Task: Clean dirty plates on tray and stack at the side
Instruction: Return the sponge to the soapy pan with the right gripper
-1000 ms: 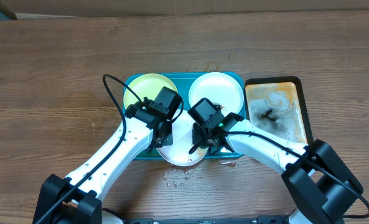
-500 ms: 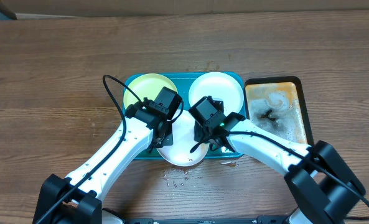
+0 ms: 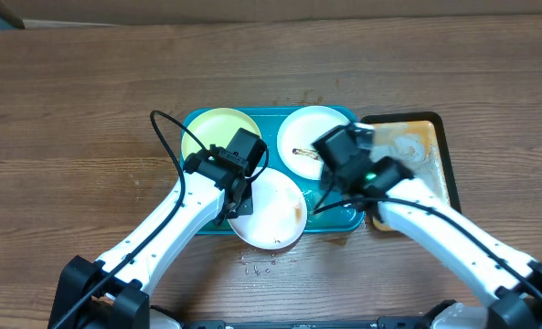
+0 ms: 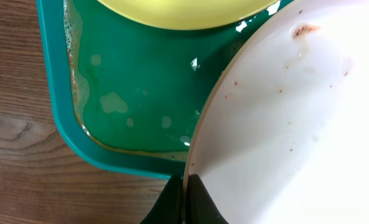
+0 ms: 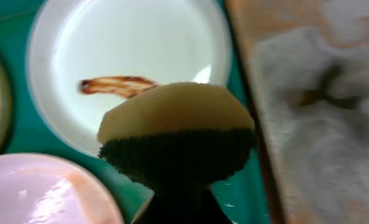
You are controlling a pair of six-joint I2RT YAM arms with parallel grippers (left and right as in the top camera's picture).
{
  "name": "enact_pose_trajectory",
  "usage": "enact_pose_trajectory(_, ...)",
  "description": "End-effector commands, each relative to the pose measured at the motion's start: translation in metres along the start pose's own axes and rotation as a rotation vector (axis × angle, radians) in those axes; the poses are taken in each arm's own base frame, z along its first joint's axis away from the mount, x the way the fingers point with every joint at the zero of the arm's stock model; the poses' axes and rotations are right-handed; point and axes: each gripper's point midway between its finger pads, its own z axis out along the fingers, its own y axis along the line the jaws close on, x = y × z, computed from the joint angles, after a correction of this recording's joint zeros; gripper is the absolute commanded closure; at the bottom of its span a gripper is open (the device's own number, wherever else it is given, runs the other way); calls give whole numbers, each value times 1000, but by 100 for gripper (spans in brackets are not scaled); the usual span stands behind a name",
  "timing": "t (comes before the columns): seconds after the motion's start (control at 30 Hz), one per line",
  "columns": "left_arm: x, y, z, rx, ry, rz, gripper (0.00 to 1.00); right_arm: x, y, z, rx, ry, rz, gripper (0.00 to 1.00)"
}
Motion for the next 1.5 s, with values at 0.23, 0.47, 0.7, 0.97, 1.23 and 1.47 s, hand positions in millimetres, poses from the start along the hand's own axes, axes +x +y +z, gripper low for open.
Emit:
enact_pose_trajectory(0.23,-28,15,-31,-96,-114,2,96,-30,-102,-4,190,55,137,96)
enact_pose_trajectory(0.47,-67,37,-85,-217,-277,-26,96,-37,-144,-1,252,76,253,96)
enact_pose_trajectory(0.7,-89,50,-122,-389,-459,-6,96,-38,-150,-1,256,82,245,96)
enact_pose_trajectory(0.97,-97,23,-151,-469,-652,84,96,-37,-146,0,238,91,247,96)
enact_pose_trajectory(1.23,-96,-10,-165,-531,-781,224,96,-36,-146,0,237,96,247,96)
enact_pose_trajectory(1.47,-94,-14,-173,-603,-829,261,96,-34,-143,0,222,106,249,96)
